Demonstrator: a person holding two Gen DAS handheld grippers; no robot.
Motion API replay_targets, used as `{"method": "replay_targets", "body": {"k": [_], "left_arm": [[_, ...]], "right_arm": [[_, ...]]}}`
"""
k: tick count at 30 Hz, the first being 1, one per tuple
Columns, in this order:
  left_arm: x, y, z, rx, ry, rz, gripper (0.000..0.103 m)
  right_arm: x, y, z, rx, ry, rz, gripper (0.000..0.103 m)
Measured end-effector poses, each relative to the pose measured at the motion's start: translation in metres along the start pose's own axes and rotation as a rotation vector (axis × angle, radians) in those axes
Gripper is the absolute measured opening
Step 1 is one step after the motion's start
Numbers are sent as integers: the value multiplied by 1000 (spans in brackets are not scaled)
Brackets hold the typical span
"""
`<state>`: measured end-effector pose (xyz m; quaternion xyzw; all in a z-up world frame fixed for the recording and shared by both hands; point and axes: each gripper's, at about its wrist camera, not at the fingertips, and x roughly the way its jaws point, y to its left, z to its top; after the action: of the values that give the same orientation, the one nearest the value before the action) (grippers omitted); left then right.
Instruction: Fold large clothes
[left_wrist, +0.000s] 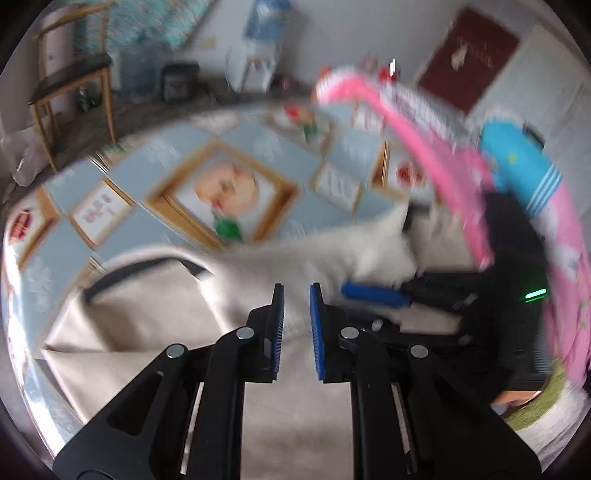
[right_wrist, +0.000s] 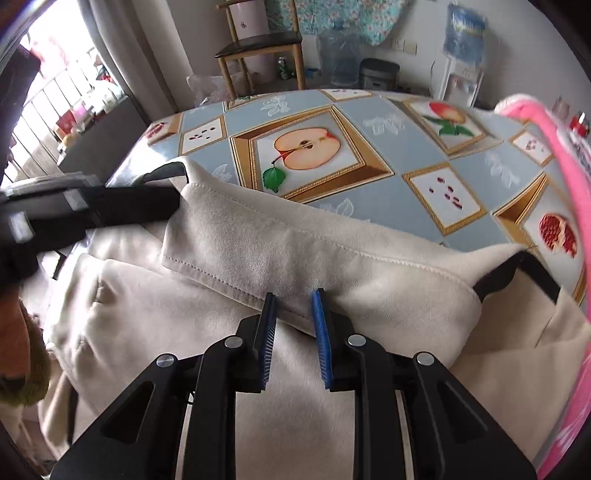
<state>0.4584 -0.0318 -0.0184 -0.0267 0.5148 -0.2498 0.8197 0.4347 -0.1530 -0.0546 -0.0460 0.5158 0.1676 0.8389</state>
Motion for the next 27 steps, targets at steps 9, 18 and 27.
{"method": "replay_targets", "body": {"k": [9,18,27], "left_arm": [[30,7,-13,-59,33,-7,14],[38,1,-11,-25,18,44,14],[40,-5,-7,9,19,67,14]], "right_arm": [[-45,-71,-8,231,-72,84,32],[-3,-115,-2,403,50,130,23],[3,-82,7,155,35,-142,15]]}}
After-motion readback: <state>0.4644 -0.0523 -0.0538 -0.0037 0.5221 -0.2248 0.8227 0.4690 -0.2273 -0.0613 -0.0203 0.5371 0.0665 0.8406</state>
